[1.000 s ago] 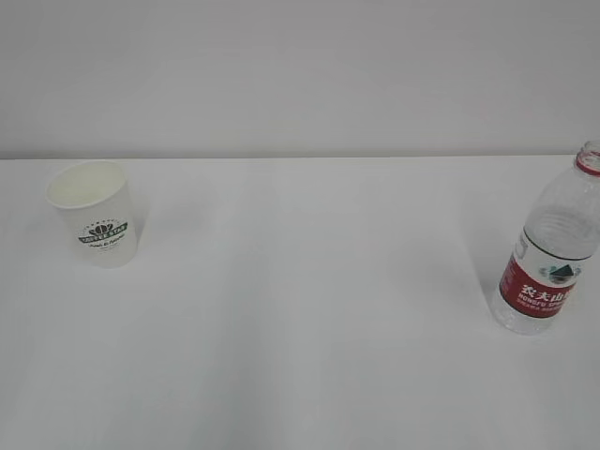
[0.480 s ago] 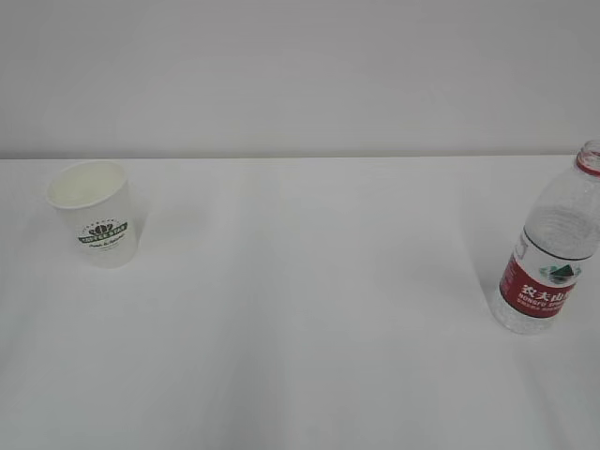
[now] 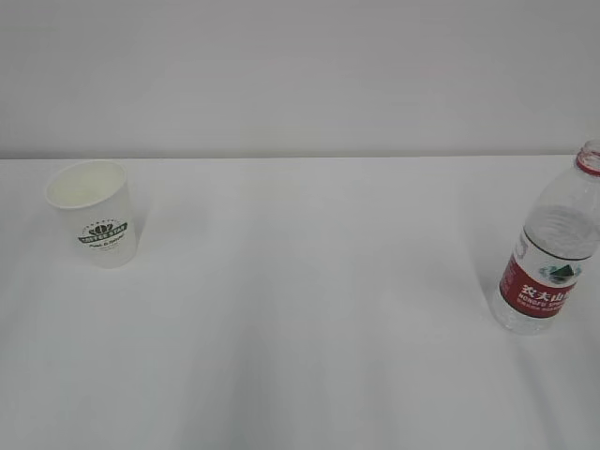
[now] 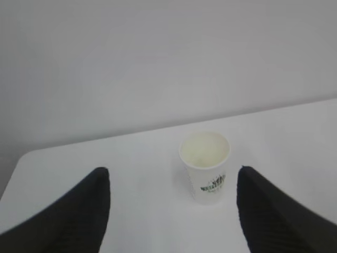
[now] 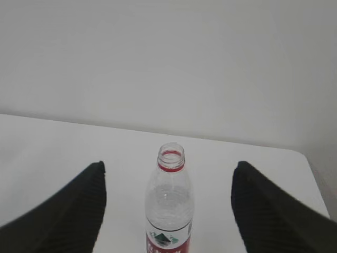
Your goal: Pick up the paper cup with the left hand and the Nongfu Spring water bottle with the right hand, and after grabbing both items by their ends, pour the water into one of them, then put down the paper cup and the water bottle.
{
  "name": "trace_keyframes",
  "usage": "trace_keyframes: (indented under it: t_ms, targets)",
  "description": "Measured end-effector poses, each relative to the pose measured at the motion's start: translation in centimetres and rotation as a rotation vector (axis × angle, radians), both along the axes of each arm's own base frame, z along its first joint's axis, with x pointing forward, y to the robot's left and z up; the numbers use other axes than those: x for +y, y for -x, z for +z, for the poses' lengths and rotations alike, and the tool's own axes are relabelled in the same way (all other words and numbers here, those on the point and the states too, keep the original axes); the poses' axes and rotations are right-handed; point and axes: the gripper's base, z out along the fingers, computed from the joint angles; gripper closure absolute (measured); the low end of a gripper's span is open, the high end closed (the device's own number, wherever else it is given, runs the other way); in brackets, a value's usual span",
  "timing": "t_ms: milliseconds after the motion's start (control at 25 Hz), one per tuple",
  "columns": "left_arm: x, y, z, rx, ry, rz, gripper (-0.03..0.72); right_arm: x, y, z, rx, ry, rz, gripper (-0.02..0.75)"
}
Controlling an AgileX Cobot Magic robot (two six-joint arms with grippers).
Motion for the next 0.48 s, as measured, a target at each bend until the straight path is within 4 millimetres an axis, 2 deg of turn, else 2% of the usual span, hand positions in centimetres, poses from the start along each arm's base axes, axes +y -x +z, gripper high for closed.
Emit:
trace_keyframes:
  t_ms: [240,480]
  targets:
    - [-0.1,-1.6,0.6,-0.061,0.006,0.003,0.139,0.2,-1.8,0.1,0.001,0.008,0.001,0.181]
    - [-0.3,-3.7,0.2,-0.037,0.002,0.004,0.139,0.4,-3.6,0.1,-0.015,0.037,0.007,0.182]
